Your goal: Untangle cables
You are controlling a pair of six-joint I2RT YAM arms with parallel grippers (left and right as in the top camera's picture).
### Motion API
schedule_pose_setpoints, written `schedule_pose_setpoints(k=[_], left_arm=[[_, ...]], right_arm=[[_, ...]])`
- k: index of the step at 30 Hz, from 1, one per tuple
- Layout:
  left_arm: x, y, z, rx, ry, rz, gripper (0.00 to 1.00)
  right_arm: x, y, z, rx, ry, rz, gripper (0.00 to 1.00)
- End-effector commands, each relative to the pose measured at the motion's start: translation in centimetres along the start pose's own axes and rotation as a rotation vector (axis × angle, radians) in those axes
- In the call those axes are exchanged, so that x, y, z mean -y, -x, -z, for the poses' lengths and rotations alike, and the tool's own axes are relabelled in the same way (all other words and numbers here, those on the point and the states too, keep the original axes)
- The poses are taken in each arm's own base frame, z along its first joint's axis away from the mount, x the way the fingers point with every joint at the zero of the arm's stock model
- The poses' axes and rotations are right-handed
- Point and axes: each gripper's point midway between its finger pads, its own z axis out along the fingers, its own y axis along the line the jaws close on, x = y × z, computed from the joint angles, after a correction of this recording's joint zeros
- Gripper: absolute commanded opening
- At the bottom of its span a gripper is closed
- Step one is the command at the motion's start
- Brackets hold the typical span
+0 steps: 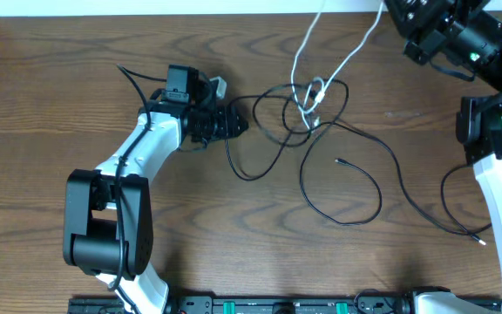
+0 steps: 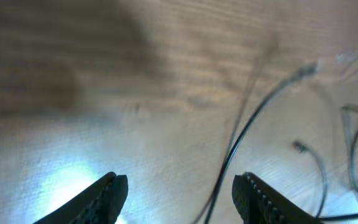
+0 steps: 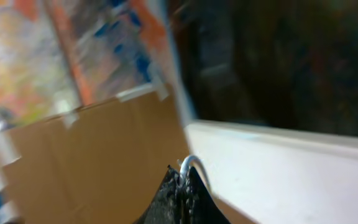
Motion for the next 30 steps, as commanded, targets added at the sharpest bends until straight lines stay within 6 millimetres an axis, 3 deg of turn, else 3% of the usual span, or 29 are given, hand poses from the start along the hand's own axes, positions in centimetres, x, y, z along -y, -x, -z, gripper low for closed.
schedule_pose_setpoints(k=[1,3,5,7,8,10,13,16,17,19,21,24,27,30], left_arm=[[-1.0,-0.2,0.2,-0.004,0.063,-0.056,0.61],[-1.4,-0.6,-0.2,-0.016,0.071,-0.05,0.61],[-1.7,-0.9,-0.5,-0.025,0.073,-0.044,0.61],[-2.0,-1.1,-0.8,-0.035,0.075,-0.039,0.61],[-2.1,-1.2,-1.0,-0.042,0.077,-0.043,0.61],[-2.2,-1.3,-1.1,-0.046,0.077,-0.063,0.61],[-2.2,-1.2,-1.2,-0.044,0.077,-0.072,0.61],[-2.2,-1.1,-1.2,-0.041,0.076,-0.074,0.62],[-2.2,-1.1,-1.2,-0.041,0.076,-0.073,0.62],[-2.2,-1.1,-1.2,-0.041,0.076,-0.073,0.61],[-2.2,-1.1,-1.2,-0.042,0.076,-0.073,0.62],[-2.2,-1.1,-1.2,-0.041,0.076,-0.075,0.61],[-2.2,-1.1,-1.2,-0.041,0.076,-0.078,0.62],[-2.2,-1.1,-1.2,-0.041,0.076,-0.078,0.62]], right_arm=[[3.8,3.2,1.0,0.165,-0.238,0.066,0.01],[5.6,3.9,1.7,0.212,-0.346,0.077,0.01],[5.6,3.8,1.6,0.201,-0.351,0.133,0.01],[2.8,2.5,0.7,0.105,-0.196,0.229,0.01],[-1.0,0.0,0.3,-0.025,0.029,0.331,0.01],[-2.9,-1.7,0.6,-0.104,0.159,0.368,0.01],[-0.6,-2.0,0.4,-0.107,0.051,0.315,0.01],[6.7,-1.4,1.5,-0.047,-0.351,0.228,0.01],[10.0,-1.5,3.0,-0.011,-0.549,0.115,0.02],[13.5,-3.6,5.8,0.018,-0.783,-0.138,0.01],[14.0,-6.5,6.5,-0.074,-0.819,-0.231,0.01],[13.7,-10.2,7.3,-0.268,-0.807,-0.197,0.01],[14.3,-11.1,8.4,-0.33,-0.852,-0.14,0.01],[13.7,-9.6,7.7,-0.278,-0.838,-0.146,0.01]])
